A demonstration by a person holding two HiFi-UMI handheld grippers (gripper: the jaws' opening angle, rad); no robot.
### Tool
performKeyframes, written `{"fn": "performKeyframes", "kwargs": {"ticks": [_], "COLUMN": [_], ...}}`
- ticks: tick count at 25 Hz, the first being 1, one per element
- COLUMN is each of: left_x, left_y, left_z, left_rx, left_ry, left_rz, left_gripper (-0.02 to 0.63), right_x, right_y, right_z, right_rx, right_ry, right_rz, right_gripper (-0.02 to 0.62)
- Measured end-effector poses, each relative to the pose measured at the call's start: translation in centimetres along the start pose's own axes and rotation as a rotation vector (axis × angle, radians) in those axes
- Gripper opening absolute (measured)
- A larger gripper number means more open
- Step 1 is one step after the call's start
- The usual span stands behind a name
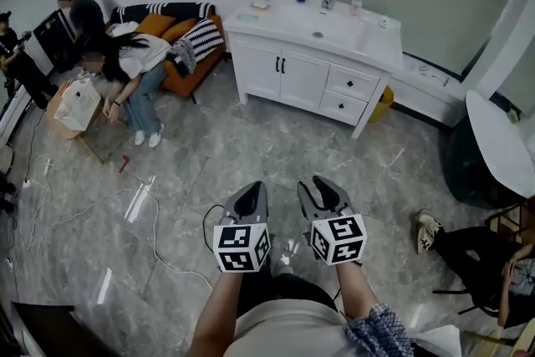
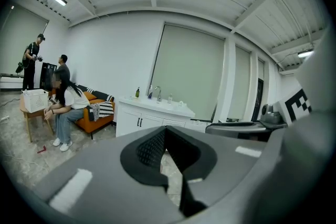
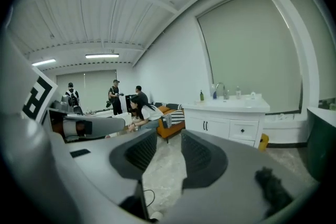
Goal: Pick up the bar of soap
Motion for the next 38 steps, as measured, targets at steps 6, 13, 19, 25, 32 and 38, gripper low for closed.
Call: {"fn": "performKeyframes", "kwargs": {"ticks": [6, 13, 19, 25, 32, 38], "left_x": [0.4, 0.7, 2.0, 3.3, 5.7, 6.5], "left_y": [1.1, 4.2, 7.7, 11.7, 15.3, 17.8], "left_z": [0.8, 2.5, 5.2, 7.4, 10.5, 13.4], "left_rx": [-0.009, -0.032, -0.012, 0.000, -0.006, -0.016], "left_ry": [0.007, 0.019, 0.007, -0.003, -0.008, -0.002], "left_rz": [0.000, 0.024, 0.025, 0.034, 0.042, 0.066], "left_gripper": [0.008, 0.008, 0.008, 0.008, 0.008, 0.008], "right_x": [0.5, 0.8, 1.2, 1.7, 4.4, 4.9], "right_y": [1.7, 4.8, 9.3, 14.3, 18.5, 22.1], "right_z": [0.0, -1.0, -2.3, -3.1, -4.5, -4.4], "right_rx": [-0.032, -0.050, -0.054, -0.046, -0.097, -0.117], "right_ry": [-0.044, -0.054, -0.031, -0.024, -0.048, -0.044], "right_rz": [-0.001, 0.015, 0.039, 0.077, 0.088, 0.101], "right_gripper": [0.190, 0.207, 0.212, 0.212, 0.212, 0.212]}}
Point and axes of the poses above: the fingertips, and each gripper's own axes: y forward along the fingers, z to its left, x out of its top, the point moved 6 cm from there along -y, backward along the fingers
